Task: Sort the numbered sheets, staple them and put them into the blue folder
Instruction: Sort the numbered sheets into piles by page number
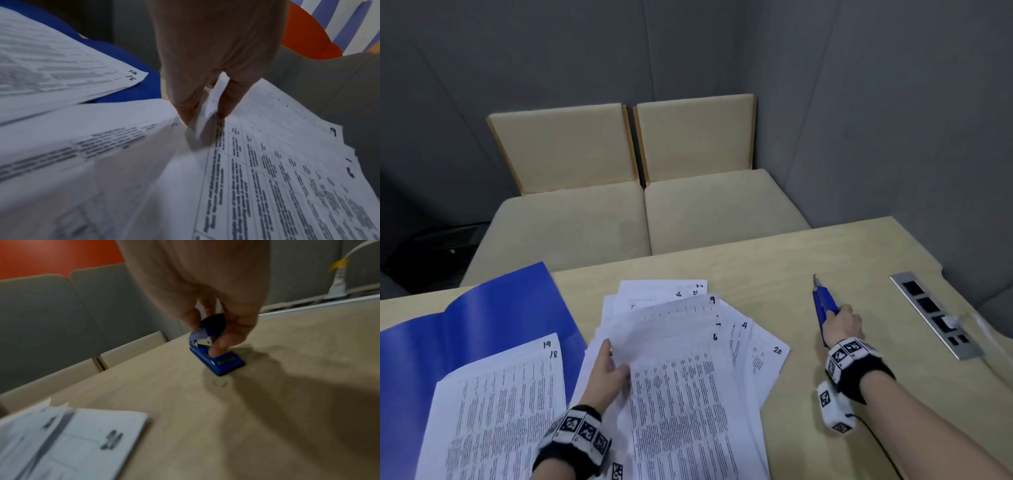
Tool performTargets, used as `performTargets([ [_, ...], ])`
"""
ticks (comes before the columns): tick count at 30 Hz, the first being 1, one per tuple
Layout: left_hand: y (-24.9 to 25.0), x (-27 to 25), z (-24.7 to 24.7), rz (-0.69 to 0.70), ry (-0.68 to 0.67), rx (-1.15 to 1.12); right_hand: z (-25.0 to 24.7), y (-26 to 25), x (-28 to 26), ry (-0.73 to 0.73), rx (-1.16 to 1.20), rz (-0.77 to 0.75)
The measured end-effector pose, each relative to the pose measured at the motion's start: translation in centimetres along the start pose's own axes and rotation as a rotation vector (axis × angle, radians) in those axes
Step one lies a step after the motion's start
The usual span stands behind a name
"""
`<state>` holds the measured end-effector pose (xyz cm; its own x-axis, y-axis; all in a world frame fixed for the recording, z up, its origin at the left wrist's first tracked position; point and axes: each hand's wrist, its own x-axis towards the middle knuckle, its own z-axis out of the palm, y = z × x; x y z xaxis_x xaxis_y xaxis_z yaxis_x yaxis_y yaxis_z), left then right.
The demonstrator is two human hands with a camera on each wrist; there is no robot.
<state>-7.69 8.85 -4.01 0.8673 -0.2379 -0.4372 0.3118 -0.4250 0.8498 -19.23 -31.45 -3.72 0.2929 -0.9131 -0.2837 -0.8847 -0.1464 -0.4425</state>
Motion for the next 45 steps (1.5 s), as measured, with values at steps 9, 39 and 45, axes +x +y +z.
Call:
performTargets([
  [9,1.7,2.3,3.5,-0.058,-0.078,0.052,2.9,-7.1,2.9,-0.108,0.104,-0.139],
  [39,9.3,1.2,24.2,0.039,-0.242,0.196,-8.0,9.4,2.3,-0.316,0.17,0.058],
  [45,6.6,4.2,14.5,0.19,0.046,0.605,-7.0,9.9,4.6,-0.219,-0.107,0.052],
])
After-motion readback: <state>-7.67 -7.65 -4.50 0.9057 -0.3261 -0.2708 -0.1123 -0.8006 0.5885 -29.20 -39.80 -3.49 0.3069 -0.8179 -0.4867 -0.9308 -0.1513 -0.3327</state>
